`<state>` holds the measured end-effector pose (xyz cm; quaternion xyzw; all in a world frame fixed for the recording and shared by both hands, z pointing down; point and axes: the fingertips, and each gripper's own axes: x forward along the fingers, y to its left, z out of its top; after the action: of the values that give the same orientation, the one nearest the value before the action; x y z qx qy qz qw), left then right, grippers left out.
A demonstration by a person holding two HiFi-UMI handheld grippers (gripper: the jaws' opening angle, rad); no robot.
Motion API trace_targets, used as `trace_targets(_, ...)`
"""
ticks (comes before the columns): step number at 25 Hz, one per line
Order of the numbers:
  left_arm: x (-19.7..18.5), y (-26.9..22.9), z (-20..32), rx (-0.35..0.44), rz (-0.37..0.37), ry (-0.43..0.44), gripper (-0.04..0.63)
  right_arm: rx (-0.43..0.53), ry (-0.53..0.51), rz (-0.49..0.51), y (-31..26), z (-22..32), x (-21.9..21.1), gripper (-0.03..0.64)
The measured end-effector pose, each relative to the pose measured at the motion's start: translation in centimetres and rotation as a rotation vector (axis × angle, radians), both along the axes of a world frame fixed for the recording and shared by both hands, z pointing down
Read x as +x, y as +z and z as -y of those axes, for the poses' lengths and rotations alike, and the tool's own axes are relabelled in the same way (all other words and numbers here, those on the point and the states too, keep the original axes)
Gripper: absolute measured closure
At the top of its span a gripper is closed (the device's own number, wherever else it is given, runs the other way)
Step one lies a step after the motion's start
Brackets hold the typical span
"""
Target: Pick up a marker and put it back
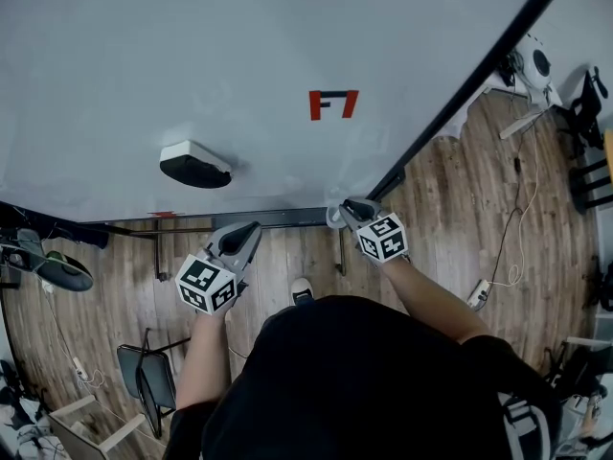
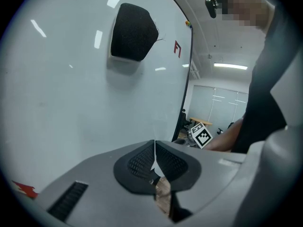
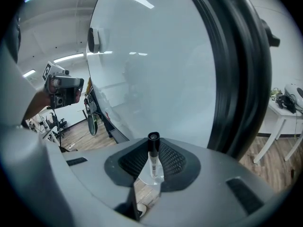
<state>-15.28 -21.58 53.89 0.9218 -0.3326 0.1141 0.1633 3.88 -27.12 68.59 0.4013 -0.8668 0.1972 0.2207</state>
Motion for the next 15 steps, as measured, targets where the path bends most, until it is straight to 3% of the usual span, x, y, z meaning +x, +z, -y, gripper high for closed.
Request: trace_targets(15,-0.5,0.2,-0.2,-0.008,0.006,-0.004,0.577,-0.001,-0.011,-0.017,1.5,-0.1,-0.3,0.554)
